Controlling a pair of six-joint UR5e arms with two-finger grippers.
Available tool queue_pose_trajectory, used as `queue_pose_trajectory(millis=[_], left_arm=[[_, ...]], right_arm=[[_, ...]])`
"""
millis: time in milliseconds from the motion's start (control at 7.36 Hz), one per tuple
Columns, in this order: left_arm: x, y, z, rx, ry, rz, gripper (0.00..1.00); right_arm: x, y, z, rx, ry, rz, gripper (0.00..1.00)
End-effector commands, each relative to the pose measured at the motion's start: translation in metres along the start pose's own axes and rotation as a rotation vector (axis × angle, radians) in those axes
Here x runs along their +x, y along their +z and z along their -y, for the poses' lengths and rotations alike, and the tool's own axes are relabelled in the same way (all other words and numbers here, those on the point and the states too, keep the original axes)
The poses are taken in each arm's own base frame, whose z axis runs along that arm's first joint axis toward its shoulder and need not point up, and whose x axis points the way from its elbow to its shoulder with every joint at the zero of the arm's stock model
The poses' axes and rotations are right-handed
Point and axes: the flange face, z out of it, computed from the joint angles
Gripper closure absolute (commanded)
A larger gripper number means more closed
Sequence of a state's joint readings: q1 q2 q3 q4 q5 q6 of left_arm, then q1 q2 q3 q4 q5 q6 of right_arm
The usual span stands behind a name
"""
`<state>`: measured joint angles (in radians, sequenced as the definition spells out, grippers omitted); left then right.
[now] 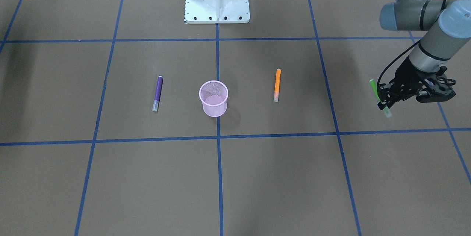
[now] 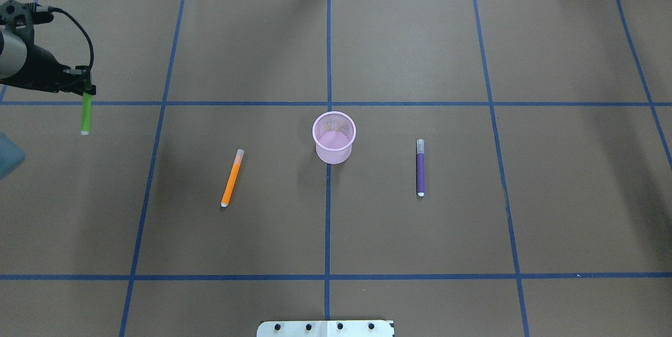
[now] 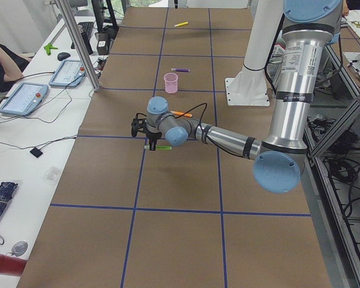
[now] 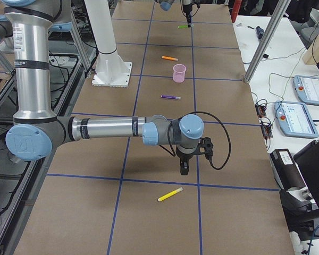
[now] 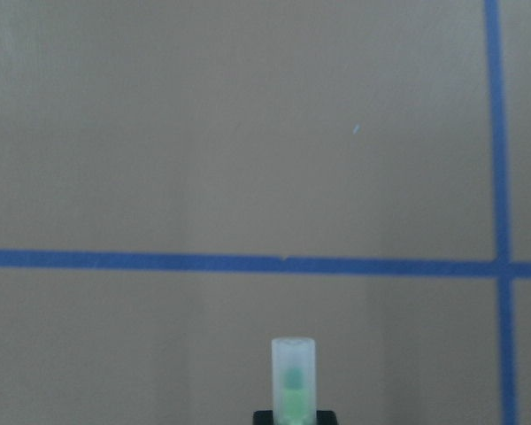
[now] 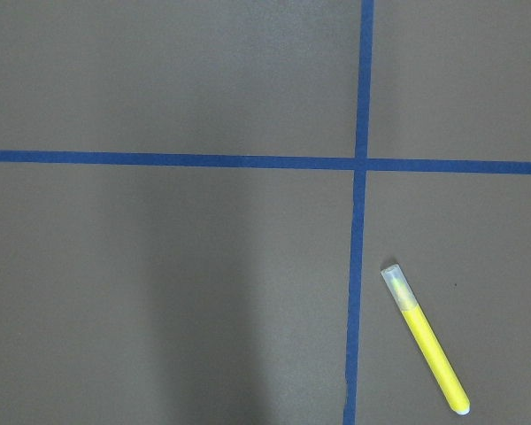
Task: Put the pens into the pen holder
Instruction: 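Lift the green marker with the left gripper and carry it farther away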
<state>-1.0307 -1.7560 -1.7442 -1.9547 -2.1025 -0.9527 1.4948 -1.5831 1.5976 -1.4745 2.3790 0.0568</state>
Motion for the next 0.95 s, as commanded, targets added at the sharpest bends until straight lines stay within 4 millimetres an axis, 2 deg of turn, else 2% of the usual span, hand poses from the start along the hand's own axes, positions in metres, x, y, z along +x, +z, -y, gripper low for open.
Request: queue_pose_trajectory(millis=[0, 136, 407, 543, 815], left_arm=[[0.077, -0.052, 0.024, 0.029, -0.093, -0.014, 1.0], [0.1, -0.064, 0.034, 0.056, -0.09, -0.009, 1.0], [0.128, -0.08, 0.042, 0.081, -0.067, -0.048, 1.0], [0.14, -0.084, 0.046, 0.087, -0.077, -0.06, 1.0], [0.173, -0.099, 0.056, 0.129, -0.095, -0.058, 1.0]], right_arm=[[0.05, 0.059, -0.005, 0.054, -0.089, 0.003, 0.0], [0.048, 0.083, -0.008, 0.037, -0.143, -0.007, 0.0], [0.035, 0.107, -0.007, 0.027, -0.239, -0.051, 0.0], [0.045, 0.118, -0.009, 0.005, -0.294, -0.066, 0.0], [0.049, 0.128, -0.004, -0.019, -0.352, -0.069, 0.0]])
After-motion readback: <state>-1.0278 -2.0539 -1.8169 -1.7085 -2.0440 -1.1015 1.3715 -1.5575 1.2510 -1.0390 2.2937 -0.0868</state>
